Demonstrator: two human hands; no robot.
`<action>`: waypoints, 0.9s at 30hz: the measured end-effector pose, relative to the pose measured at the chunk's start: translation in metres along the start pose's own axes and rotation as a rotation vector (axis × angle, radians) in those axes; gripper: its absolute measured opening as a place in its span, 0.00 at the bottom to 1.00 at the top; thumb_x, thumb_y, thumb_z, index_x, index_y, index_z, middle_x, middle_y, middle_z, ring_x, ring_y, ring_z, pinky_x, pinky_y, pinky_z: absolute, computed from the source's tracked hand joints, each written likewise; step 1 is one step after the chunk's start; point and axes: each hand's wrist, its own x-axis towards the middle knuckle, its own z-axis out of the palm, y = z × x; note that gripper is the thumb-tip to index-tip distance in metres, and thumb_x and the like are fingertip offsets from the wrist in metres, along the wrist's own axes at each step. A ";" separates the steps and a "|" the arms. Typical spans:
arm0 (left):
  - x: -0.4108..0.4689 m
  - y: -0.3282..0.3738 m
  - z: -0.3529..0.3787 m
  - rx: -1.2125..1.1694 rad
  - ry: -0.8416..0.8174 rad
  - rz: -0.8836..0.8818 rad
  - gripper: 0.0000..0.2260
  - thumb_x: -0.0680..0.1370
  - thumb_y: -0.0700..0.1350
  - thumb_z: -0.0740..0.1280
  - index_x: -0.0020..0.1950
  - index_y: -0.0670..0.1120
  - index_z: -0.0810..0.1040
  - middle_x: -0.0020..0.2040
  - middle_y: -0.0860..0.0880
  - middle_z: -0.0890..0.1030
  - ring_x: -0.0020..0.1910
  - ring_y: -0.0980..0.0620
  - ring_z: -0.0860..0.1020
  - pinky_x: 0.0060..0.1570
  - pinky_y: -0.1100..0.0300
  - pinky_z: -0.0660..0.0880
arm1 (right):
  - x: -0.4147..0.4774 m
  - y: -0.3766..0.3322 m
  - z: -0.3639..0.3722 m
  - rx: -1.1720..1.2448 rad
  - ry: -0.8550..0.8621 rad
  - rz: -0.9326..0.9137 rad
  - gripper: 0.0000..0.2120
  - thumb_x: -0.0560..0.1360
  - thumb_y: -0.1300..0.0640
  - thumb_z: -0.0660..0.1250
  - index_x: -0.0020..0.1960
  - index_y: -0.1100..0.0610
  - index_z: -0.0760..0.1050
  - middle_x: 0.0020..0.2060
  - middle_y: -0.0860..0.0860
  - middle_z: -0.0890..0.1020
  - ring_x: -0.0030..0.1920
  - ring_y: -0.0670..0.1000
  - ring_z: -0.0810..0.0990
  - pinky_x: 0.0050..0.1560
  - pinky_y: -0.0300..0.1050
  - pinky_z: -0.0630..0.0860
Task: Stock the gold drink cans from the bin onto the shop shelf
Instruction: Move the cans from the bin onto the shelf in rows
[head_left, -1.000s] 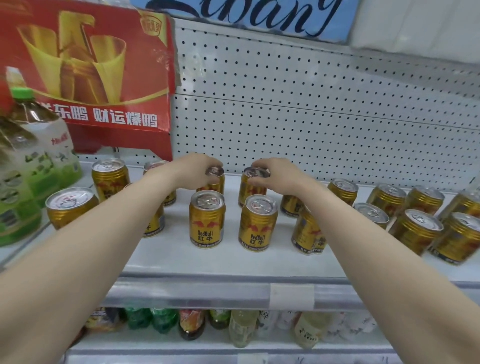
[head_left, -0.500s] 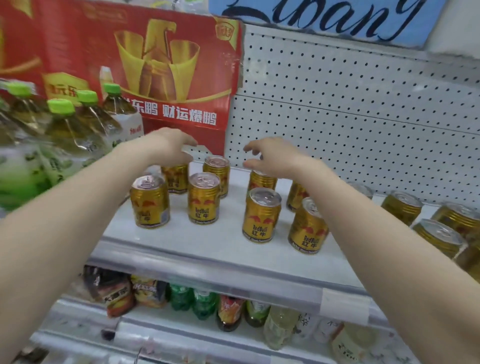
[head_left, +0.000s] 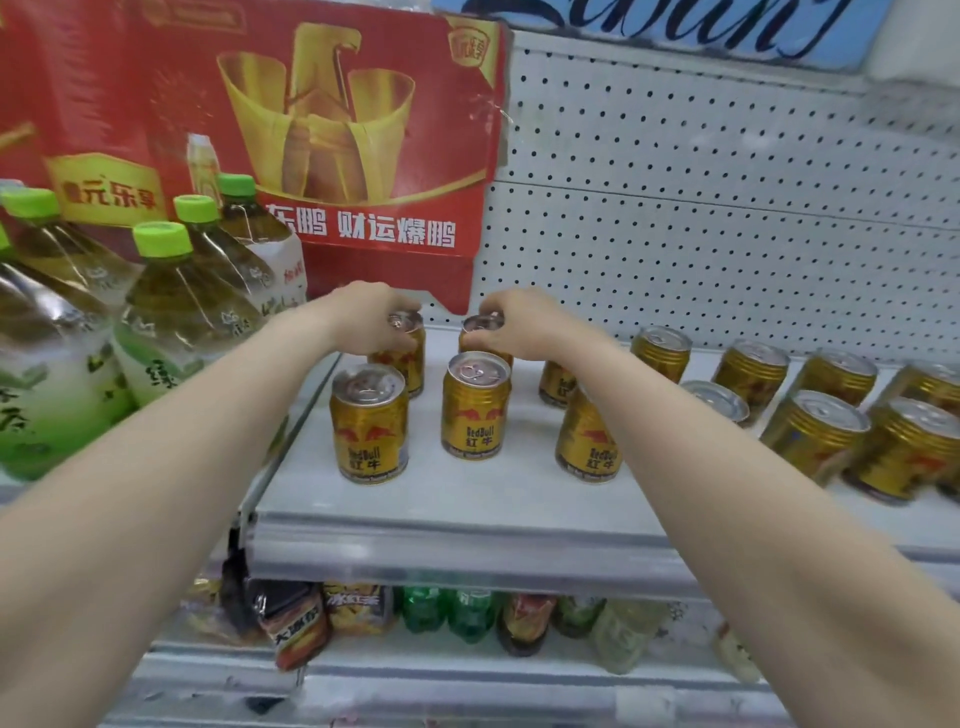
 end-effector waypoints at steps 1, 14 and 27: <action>0.000 -0.001 0.000 -0.008 0.001 0.010 0.27 0.75 0.53 0.67 0.74 0.51 0.66 0.70 0.46 0.73 0.65 0.42 0.72 0.62 0.50 0.71 | 0.000 -0.001 0.001 0.000 0.010 0.008 0.21 0.74 0.42 0.67 0.61 0.55 0.77 0.53 0.52 0.81 0.53 0.53 0.77 0.46 0.42 0.68; -0.099 -0.004 -0.014 -0.257 -0.060 0.151 0.28 0.69 0.70 0.66 0.65 0.60 0.73 0.59 0.60 0.76 0.55 0.57 0.77 0.54 0.58 0.74 | -0.070 -0.023 0.003 0.024 0.015 -0.099 0.22 0.75 0.37 0.63 0.62 0.50 0.75 0.54 0.49 0.80 0.53 0.51 0.77 0.51 0.47 0.76; -0.100 -0.007 0.015 -0.223 0.073 0.213 0.29 0.74 0.48 0.71 0.73 0.52 0.66 0.70 0.50 0.71 0.66 0.48 0.72 0.61 0.52 0.73 | -0.108 -0.036 0.007 0.016 0.030 -0.003 0.19 0.76 0.41 0.63 0.61 0.51 0.74 0.49 0.50 0.79 0.49 0.52 0.79 0.41 0.44 0.75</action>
